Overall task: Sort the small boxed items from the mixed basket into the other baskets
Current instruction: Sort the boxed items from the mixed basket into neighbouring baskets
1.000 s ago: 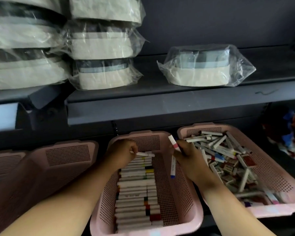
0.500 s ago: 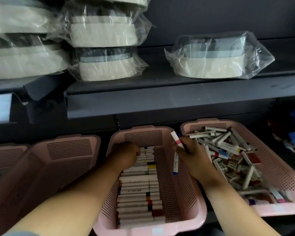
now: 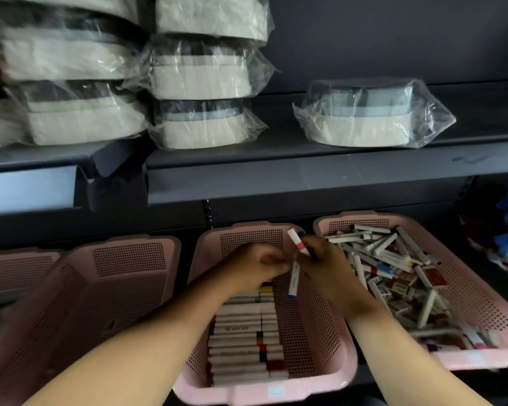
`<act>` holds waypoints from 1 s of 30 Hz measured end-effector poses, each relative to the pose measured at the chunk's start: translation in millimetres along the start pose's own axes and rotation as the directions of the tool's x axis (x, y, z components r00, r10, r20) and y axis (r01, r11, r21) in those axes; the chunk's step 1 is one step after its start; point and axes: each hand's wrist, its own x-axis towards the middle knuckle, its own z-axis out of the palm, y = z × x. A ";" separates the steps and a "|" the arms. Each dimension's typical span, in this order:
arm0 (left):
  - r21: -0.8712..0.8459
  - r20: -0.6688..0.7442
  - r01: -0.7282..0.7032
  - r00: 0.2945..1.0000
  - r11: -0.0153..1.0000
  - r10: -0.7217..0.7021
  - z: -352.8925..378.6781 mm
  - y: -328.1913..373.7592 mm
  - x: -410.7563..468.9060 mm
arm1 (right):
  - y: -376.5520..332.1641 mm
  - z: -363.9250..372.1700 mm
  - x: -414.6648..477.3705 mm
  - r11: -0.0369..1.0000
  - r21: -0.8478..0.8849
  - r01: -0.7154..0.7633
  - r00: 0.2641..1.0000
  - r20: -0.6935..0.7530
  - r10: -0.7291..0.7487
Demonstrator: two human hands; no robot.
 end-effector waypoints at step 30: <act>0.632 -0.032 0.117 0.992 0.766 -0.125 -8.3 -61.9 -10.7 | -0.4 11.9 -6.3 0.996 0.078 -0.042 0.998 -0.032 0.045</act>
